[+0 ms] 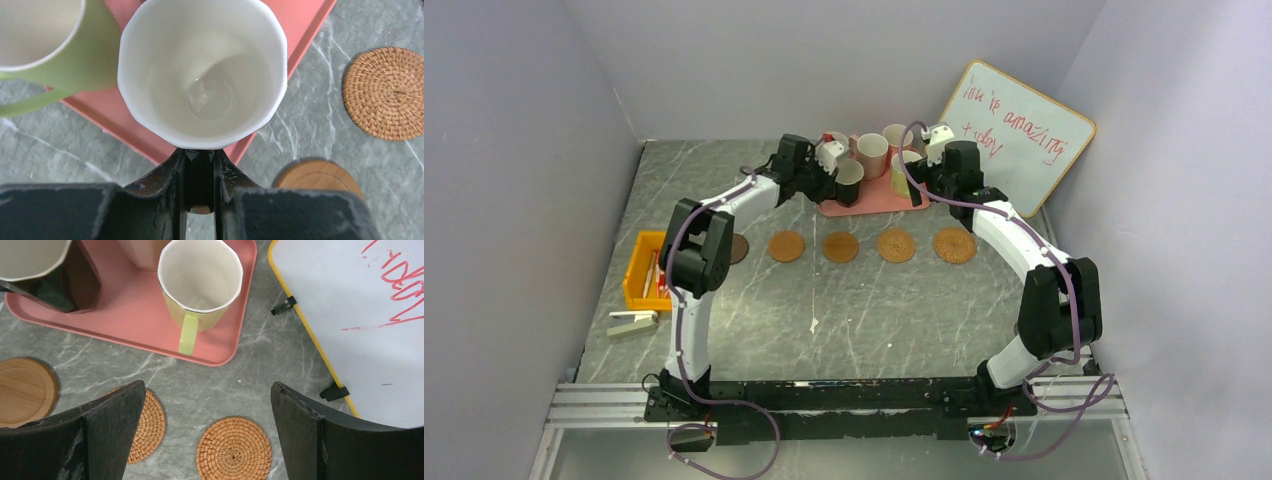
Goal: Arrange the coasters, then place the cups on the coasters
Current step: Pick up the cup from the tray, then place the cup on the coaster.
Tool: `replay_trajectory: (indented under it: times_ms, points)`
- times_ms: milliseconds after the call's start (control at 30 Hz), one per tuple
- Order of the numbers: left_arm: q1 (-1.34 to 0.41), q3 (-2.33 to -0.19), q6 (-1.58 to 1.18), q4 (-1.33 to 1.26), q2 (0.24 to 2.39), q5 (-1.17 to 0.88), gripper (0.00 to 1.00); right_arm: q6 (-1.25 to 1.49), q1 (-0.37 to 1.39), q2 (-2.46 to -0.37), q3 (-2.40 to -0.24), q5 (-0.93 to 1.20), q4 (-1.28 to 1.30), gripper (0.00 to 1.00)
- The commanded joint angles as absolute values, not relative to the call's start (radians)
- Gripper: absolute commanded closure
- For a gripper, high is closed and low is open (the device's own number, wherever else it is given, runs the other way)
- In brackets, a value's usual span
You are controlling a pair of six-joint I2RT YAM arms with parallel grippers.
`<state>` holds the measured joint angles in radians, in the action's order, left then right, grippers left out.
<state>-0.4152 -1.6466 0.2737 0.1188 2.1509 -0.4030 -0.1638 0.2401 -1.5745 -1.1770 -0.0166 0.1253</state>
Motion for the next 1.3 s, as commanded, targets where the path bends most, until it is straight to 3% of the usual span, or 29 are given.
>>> replay_trajectory:
  times_ms: [0,600,1267]
  points:
    - [-0.387,-1.617,0.228,-0.029,1.971,-0.474,0.95,-0.152,0.233,-1.55,-1.184,-0.004,0.105,0.0]
    - [-0.293,-1.396,0.177,-0.152,1.708,-0.451,0.95,-0.144,0.222,-1.542,-1.18,0.026,0.105,0.0]
    - [-0.132,-0.986,0.309,-0.003,1.236,-0.279,0.95,-0.12,0.222,-1.512,-1.18,0.075,0.104,0.0]
